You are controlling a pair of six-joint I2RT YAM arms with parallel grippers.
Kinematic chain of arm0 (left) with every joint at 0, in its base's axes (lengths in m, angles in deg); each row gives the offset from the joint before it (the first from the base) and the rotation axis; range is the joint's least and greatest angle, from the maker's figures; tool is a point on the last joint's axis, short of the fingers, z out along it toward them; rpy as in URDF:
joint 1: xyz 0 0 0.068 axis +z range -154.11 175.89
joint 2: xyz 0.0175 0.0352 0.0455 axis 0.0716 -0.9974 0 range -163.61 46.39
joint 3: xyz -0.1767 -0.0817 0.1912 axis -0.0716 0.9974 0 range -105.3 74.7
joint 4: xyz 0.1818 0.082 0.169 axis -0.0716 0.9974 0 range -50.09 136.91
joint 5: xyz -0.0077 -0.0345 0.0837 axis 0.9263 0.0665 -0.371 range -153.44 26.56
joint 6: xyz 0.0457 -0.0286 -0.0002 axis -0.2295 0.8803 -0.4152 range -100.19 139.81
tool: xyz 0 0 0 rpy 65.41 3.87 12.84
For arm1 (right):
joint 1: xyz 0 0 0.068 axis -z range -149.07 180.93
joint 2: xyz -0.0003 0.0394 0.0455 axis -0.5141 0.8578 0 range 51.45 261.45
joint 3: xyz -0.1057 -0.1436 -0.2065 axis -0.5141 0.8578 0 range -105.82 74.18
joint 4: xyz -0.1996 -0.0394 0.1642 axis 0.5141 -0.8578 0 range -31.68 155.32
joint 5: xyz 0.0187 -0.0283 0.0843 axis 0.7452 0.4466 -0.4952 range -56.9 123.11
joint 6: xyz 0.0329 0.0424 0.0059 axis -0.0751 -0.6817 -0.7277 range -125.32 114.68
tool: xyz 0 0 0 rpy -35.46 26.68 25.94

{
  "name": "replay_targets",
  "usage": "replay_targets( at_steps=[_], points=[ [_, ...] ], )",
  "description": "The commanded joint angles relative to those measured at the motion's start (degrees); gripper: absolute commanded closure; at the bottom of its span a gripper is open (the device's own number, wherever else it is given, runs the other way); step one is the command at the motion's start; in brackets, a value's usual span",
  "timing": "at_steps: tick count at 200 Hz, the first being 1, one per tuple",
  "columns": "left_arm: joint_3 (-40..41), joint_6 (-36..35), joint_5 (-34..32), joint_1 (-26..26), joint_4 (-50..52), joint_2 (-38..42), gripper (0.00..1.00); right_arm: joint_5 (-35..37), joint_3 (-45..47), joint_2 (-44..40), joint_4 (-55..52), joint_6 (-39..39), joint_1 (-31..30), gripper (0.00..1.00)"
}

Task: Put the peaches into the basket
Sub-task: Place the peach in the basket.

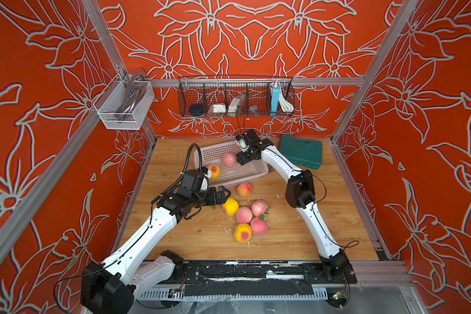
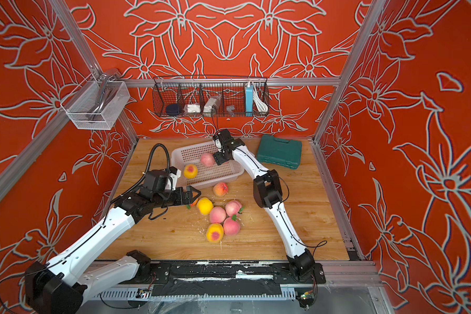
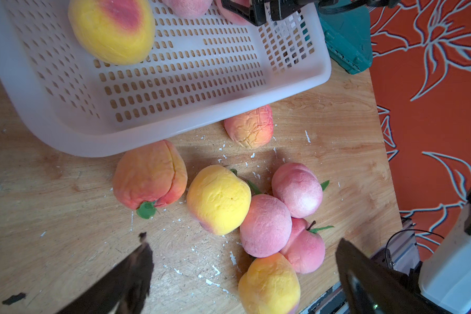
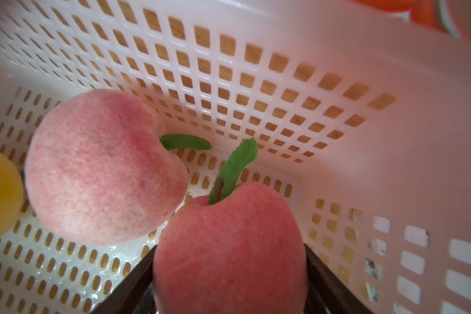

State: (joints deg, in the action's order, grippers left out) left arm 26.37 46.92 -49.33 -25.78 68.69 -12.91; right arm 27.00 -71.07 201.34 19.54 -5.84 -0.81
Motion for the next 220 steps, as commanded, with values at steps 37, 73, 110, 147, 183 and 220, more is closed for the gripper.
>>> replay_targets(
  at_steps=[37, 73, 110, 147, 183, 220],
  points=[
    [1.14, 0.43, -0.05, 0.71, -1.00, 0.78, 0.01, 2.60, -1.17, 1.63, -2.17, 0.75, 0.36, 0.25],
    [1.01, 0.33, -0.85, 0.75, -0.53, 1.20, 0.02, 2.85, -1.14, 2.10, -2.69, 1.04, 0.37, 0.25],
    [0.85, 0.20, -1.07, 0.82, 0.14, 1.29, 0.01, 2.87, -0.75, 1.90, -2.59, 1.24, 0.31, 0.21],
    [0.88, 0.26, -1.45, 0.87, 0.73, 1.91, 0.02, 2.25, 0.48, 0.75, -2.09, 1.03, 0.15, 0.20],
    [0.95, 0.43, -1.54, 0.84, 1.50, 2.13, 0.01, 2.19, 2.24, -0.77, -1.42, 1.04, 0.11, 0.17],
    [1.31, 0.58, -1.91, 0.84, 1.98, 2.16, 0.01, 1.92, 4.91, -3.51, -0.31, 0.71, 0.09, 0.14]
  ],
)
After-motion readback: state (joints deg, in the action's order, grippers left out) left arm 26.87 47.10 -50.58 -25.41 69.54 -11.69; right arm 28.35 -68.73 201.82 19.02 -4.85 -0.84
